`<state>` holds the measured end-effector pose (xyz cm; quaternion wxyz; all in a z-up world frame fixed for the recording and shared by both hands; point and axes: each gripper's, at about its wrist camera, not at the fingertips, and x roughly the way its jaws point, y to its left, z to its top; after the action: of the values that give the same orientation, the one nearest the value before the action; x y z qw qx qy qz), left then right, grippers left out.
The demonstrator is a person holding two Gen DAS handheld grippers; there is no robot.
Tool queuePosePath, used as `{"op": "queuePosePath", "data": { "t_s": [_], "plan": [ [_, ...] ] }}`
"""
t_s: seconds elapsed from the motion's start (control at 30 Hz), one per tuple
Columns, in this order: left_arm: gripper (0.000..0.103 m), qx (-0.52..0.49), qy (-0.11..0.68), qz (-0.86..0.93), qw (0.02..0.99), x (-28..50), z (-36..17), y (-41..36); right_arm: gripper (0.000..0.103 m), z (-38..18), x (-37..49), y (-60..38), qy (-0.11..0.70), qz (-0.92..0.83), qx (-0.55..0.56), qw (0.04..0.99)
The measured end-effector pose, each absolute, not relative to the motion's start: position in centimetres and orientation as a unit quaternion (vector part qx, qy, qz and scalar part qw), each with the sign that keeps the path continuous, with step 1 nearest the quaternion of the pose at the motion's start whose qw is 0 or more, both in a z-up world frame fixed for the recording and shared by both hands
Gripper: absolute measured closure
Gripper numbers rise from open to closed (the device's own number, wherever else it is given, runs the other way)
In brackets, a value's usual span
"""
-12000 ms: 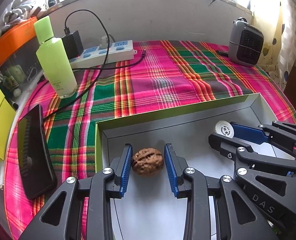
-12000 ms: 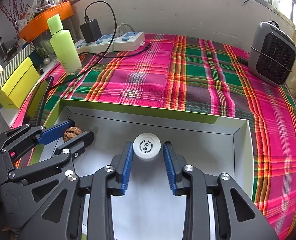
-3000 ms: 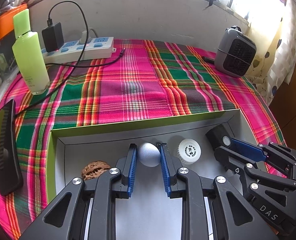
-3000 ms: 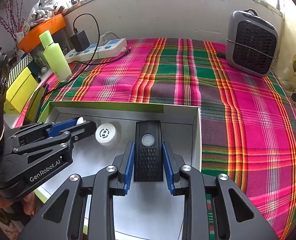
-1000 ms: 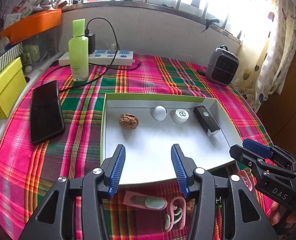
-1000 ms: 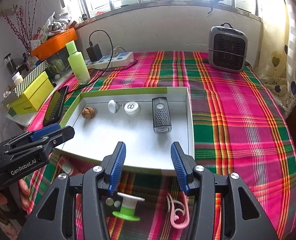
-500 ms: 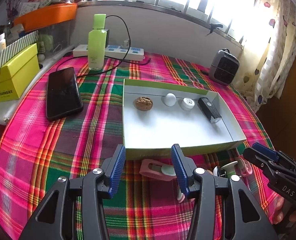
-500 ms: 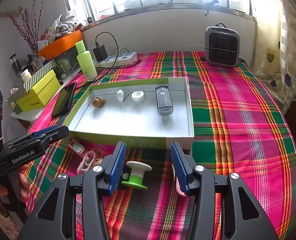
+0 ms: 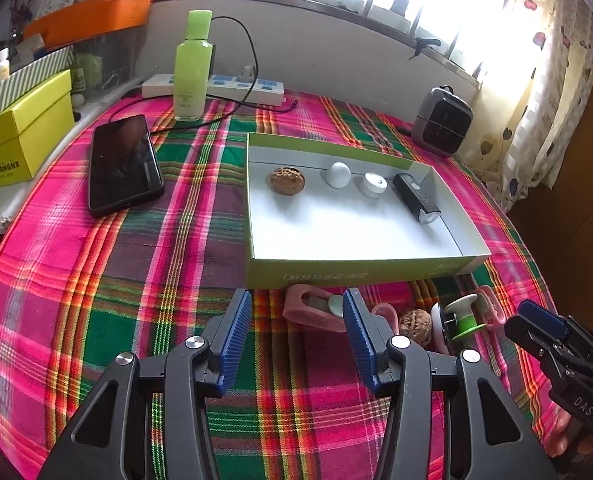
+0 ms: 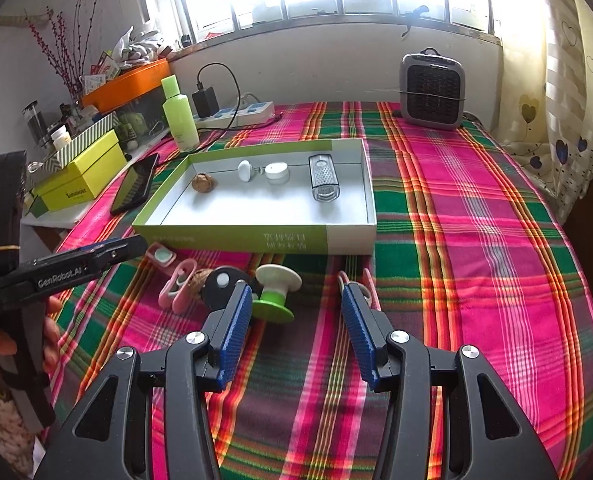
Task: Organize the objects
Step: 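Move both open tools back over the pink clips and green spool on the cloth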
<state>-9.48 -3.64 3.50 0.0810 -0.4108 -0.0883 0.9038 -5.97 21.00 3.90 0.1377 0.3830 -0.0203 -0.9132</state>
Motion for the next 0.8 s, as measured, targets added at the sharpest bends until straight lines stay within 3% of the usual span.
{"op": "queuePosePath", "data": {
  "t_s": [0.8],
  "plan": [
    [0.056,-0.438,-0.12,0.883,0.12,-9.7,1.6,-4.4,0.055,2.2,-7.4,19.1,-0.002,-0.897,0.424,0.123]
  ]
}}
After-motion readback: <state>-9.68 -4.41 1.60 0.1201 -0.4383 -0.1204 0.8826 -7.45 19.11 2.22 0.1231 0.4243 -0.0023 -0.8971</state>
